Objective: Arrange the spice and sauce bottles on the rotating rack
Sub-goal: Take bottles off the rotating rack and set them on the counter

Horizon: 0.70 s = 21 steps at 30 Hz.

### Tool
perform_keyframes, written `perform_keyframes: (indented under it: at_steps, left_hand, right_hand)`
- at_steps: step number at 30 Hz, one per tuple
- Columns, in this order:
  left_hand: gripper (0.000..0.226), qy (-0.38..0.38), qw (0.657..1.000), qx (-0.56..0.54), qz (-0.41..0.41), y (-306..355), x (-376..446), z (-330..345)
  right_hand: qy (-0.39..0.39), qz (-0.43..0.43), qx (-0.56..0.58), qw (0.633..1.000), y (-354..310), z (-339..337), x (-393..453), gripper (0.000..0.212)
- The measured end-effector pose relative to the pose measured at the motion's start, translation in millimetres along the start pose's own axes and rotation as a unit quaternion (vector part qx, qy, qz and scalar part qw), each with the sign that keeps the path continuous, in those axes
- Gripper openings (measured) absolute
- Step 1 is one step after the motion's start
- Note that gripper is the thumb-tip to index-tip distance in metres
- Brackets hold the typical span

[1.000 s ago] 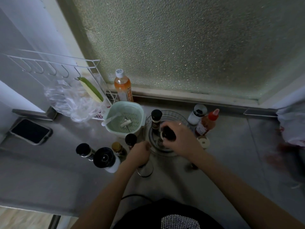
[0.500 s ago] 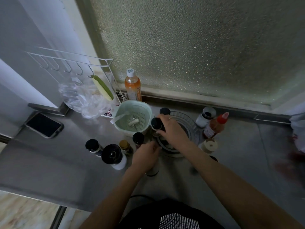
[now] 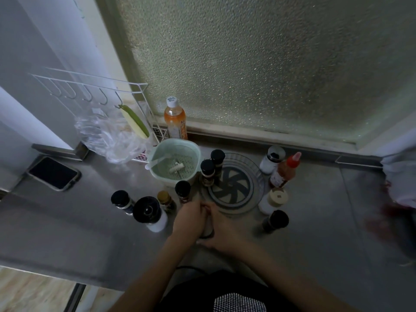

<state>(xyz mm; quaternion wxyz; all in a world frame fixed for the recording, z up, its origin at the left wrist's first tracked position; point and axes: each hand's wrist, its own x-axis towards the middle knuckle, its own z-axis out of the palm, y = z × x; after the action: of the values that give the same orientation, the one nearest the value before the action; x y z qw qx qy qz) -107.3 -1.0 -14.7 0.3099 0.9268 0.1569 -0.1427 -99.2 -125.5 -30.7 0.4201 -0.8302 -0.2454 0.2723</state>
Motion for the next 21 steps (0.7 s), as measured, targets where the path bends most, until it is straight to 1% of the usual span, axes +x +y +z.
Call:
perform_keyframes:
  at_steps: [2, 4, 6, 9, 10, 12, 14, 18, 21]
  left_hand:
    - [0.024, 0.023, 0.999, -0.024, 0.000, -1.6, -2.8, -0.3]
    - [0.020, 0.050, 0.997, -0.057, -0.003, -5.8, -4.2, 0.4]
    - [0.017, 0.082, 0.992, -0.093, -0.012, -11.9, -6.3, 1.4]
    - [0.014, 0.113, 0.987, -0.110, -0.027, -17.7, -9.6, 2.4]
    - [0.014, 0.109, 0.989, -0.099, -0.030, -17.6, -10.4, 3.1]
    - [0.013, 0.084, 0.994, -0.070, -0.027, -15.2, -10.9, 5.4]
    - [0.015, 0.047, 0.998, -0.047, -0.013, -10.7, -10.7, 7.9]
    - [0.031, -0.032, 0.999, -0.004, 0.027, -6.7, -8.1, 12.9]
    - [0.029, -0.056, 0.997, 0.033, 0.049, -5.5, -9.1, 19.0]
  right_hand:
    - [0.037, -0.015, -0.014, 0.999, -5.4, 3.2, -1.2, 0.086]
    - [0.045, -0.019, -0.015, 0.999, -8.0, -0.5, -6.6, 0.083]
    - [0.059, -0.001, -0.029, 0.998, -12.7, -11.4, -14.2, 0.079]
    - [0.170, 0.004, -0.030, 0.985, -26.1, -32.6, -17.5, 0.065]
    - [0.203, 0.002, -0.030, 0.979, -30.9, -39.2, -14.2, 0.061]
    - [0.233, 0.016, -0.029, 0.972, -35.2, -48.7, -0.4, 0.058]
    - [0.233, 0.043, -0.028, 0.971, -33.6, -52.1, 15.4, 0.059]
    - [0.213, 0.070, -0.020, 0.974, -22.9, -46.2, 38.1, 0.062]
    - [0.201, 0.075, -0.019, 0.976, -19.6, -43.1, 46.1, 0.064]
